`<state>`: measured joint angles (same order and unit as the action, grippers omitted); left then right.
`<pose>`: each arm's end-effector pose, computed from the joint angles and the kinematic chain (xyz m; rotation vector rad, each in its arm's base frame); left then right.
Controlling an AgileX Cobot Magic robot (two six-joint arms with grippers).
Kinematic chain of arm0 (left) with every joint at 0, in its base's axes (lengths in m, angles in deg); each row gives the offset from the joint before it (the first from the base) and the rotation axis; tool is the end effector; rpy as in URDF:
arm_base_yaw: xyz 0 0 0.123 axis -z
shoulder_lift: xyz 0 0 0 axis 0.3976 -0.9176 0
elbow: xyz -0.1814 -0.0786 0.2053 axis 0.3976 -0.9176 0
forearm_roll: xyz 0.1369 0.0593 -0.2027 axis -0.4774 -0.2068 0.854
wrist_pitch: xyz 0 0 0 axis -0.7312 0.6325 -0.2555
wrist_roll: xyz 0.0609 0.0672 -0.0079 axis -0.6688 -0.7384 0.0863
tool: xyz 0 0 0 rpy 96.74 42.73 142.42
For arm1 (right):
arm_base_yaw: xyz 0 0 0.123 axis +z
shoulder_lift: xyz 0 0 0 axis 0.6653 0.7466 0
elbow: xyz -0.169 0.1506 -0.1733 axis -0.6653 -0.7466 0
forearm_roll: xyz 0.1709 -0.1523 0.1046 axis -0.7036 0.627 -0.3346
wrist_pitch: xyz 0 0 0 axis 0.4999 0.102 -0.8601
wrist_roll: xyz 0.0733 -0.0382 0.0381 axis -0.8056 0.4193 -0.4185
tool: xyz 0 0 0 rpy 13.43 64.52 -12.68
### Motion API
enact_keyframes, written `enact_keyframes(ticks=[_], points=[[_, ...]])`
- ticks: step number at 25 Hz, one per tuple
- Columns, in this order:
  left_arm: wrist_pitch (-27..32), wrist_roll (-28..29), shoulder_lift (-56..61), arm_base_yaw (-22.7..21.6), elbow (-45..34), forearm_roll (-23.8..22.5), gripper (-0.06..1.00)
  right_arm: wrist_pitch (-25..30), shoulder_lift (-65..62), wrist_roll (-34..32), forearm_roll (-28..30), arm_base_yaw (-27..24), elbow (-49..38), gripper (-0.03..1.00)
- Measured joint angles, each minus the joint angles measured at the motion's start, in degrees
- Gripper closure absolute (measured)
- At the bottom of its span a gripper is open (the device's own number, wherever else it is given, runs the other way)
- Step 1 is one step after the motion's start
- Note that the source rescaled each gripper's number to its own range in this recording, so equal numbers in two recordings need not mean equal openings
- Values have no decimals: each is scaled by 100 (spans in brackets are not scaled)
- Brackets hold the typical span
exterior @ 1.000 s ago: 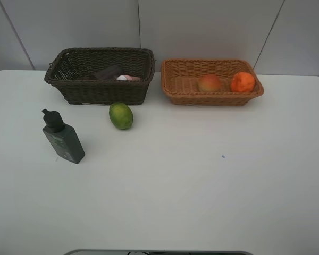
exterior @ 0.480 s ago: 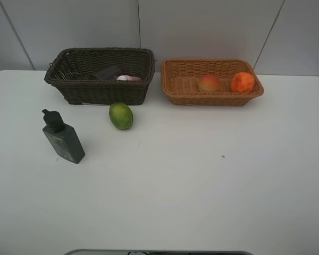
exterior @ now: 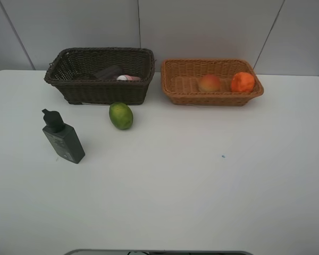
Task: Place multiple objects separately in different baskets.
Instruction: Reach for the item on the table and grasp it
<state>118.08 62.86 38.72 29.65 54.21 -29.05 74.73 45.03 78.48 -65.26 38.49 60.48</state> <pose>-0.0067 0.0002 0.2777 0.0945 2.0387 -0.0856 -0.0078 -0.0004 0.2831 0.0413 2.0176 -0.0585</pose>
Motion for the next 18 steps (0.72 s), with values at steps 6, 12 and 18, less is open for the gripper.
enact_keyframes(ticks=[6, 12, 18], points=[[0, 0, 0, 0, 0, 0, -5, 0, 78, -46, 0, 0, 0, 6], [0, 0, 0, 0, 0, 0, -5, -7, 812, -90, 0, 15, 0, 6], [0, 0, 0, 0, 0, 0, -5, -7, 1042, -90, 0, 15, 0, 6]])
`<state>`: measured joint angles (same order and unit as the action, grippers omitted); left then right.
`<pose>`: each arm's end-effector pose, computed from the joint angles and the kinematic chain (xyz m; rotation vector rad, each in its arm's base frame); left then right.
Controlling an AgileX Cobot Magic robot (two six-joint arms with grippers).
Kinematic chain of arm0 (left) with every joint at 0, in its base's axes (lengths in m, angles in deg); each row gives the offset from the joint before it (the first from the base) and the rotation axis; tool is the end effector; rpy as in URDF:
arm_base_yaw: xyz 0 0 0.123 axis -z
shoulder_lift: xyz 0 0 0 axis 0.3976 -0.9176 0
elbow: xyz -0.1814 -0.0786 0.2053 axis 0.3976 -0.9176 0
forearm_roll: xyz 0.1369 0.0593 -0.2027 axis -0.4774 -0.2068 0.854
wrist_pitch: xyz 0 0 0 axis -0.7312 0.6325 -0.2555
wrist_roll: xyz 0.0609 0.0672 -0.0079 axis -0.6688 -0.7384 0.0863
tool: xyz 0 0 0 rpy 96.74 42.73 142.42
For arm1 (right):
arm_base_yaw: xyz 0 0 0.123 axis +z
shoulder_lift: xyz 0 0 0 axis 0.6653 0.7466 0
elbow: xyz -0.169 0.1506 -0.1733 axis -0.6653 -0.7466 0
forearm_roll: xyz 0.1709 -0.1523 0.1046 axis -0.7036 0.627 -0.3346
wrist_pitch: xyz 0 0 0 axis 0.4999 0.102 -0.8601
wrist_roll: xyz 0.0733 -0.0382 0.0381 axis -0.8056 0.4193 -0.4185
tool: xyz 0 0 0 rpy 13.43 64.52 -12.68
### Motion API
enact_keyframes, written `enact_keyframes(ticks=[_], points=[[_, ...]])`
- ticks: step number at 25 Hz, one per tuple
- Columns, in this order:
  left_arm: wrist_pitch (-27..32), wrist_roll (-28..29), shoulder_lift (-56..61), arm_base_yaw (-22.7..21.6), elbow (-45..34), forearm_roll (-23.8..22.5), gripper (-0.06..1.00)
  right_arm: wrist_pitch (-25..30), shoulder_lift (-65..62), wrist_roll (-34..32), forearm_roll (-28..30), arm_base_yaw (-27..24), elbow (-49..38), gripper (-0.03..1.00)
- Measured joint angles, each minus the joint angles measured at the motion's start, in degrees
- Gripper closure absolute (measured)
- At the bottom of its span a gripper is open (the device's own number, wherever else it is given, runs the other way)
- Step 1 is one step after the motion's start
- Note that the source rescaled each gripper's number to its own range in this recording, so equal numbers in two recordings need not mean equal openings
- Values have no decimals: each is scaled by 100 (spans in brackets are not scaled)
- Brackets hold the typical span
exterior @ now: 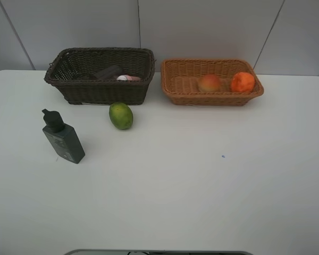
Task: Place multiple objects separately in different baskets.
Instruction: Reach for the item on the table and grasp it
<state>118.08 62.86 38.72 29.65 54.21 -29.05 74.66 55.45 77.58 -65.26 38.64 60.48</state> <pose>-0.0067 0.0002 0.2777 0.0945 2.0387 -0.0856 0.0213 -0.0020 0.2820 0.0582 2.1978 -0.0433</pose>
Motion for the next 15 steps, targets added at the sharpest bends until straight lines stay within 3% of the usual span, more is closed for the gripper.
enact_keyframes(ticks=[15], points=[[0, 0, 0, 0, 0, -37, -5, 0, 0, 0, 0, 0, 0, 6]])
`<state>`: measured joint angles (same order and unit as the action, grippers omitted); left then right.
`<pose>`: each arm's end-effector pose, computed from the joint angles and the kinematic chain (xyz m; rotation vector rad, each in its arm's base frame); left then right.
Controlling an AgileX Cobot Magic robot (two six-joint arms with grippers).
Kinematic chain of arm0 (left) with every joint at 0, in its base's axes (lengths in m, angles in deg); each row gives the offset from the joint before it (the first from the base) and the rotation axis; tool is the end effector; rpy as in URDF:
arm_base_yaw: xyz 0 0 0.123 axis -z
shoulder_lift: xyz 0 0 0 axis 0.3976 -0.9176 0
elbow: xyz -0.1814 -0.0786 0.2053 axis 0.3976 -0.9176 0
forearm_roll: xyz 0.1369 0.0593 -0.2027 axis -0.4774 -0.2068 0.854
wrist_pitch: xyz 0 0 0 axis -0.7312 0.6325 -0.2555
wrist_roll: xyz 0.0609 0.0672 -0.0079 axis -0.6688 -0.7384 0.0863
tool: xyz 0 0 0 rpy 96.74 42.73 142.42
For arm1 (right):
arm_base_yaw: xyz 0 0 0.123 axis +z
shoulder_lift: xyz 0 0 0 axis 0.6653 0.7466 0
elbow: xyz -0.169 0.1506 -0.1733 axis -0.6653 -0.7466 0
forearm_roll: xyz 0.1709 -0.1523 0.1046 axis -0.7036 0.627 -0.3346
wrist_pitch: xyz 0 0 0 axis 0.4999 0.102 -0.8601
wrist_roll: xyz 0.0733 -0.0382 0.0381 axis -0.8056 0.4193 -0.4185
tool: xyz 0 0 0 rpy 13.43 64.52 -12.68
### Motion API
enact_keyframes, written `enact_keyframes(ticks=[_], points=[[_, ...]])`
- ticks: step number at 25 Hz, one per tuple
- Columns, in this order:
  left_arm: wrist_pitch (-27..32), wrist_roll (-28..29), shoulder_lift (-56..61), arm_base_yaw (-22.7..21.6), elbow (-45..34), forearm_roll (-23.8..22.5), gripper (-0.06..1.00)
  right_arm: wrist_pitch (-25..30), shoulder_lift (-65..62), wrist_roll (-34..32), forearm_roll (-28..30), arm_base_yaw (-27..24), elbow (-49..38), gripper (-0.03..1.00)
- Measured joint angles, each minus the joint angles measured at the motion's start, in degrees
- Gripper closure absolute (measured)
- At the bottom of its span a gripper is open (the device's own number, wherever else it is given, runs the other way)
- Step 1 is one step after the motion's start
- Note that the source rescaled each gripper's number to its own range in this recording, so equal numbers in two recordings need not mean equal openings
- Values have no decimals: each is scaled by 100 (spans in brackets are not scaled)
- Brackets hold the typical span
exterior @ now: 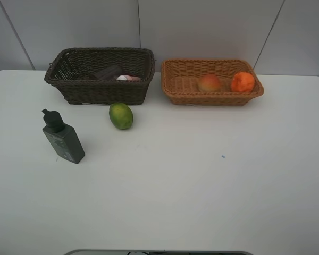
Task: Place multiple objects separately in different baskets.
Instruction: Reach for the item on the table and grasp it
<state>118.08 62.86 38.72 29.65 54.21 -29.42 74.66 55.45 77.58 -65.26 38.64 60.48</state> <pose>-0.0066 0.0007 0.2777 0.0941 2.0385 -0.0779 0.0213 -0.0020 0.2820 0.0582 2.1978 -0.0433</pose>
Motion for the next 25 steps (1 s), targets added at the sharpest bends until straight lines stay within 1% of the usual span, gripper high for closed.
enact_keyframes(ticks=[12, 14, 17, 19, 20, 25], points=[[-6, -6, 0, 0, 0, 0, -5, 0, 0, 0, 0, 0, 0, 6], [-66, -20, -91, 0, 32, -99, -5, 0, 0, 0, 0, 0, 0, 6], [-588, -92, -488, 0, 184, -137, -5, 0, 0, 0, 0, 0, 0, 6], [-1087, -188, -910, 0, 336, -137, -5, 0, 0, 0, 0, 0, 0, 6], [-1237, -239, -1170, 0, 422, -137, -5, 0, 0, 0, 0, 0, 0, 6], [-1628, -659, -2654, 0, 720, -138, -5, 0, 0, 0, 0, 0, 0, 6]])
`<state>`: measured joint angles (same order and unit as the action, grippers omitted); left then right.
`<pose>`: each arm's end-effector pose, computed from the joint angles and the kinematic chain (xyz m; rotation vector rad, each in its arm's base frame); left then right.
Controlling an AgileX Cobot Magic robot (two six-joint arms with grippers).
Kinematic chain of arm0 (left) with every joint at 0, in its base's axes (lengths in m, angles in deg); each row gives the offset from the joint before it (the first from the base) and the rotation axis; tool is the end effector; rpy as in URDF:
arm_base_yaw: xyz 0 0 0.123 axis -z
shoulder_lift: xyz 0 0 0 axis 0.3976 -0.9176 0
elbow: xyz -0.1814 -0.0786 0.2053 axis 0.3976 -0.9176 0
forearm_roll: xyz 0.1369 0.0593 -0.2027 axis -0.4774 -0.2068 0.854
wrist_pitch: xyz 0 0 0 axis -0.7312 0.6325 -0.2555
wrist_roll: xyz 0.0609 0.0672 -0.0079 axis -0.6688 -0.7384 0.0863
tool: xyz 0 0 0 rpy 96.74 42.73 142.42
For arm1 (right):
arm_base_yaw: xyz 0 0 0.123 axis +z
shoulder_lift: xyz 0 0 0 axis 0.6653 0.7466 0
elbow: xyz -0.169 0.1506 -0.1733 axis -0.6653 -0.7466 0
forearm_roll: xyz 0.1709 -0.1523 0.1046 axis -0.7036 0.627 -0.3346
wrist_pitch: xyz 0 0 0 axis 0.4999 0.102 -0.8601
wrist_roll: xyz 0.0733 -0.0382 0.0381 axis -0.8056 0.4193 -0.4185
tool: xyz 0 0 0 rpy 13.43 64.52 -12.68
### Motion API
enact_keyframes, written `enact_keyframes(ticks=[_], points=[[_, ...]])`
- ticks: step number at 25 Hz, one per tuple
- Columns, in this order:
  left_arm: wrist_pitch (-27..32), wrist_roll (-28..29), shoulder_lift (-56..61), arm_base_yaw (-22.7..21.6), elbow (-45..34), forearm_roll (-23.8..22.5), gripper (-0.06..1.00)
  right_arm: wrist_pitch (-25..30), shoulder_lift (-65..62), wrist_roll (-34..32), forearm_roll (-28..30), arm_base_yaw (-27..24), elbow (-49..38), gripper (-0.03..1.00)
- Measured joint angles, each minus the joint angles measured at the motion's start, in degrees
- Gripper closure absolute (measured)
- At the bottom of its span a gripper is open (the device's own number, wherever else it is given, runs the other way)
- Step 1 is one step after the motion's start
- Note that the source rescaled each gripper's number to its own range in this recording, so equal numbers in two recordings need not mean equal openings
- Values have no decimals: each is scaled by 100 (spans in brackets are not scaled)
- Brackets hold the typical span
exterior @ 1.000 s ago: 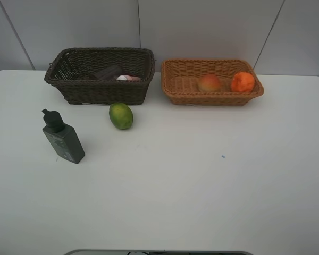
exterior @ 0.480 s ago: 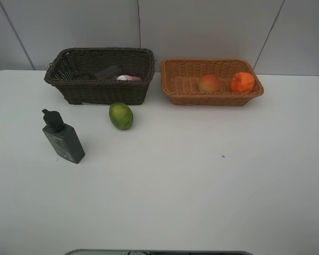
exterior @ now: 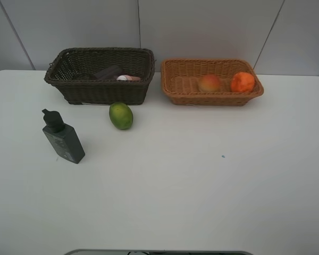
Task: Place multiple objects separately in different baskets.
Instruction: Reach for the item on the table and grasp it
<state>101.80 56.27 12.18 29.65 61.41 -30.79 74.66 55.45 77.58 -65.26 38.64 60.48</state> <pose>0.0786 -0.0070 0.3224 0.2241 2.0810 0.0222 0.0213 -0.0020 0.2820 0.0582 2.1978 -0.0433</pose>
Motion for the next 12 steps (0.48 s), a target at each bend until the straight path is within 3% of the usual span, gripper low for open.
enact_keyframes(ticks=[7, 12], points=[[-392, -110, -2177, 0, 638, 336, -5, 0, 0, 0, 0, 0, 0, 6], [39, -247, -3667, 6, 1381, 818, -5, -5, -26, 0, 0, 0, 0, 6]])
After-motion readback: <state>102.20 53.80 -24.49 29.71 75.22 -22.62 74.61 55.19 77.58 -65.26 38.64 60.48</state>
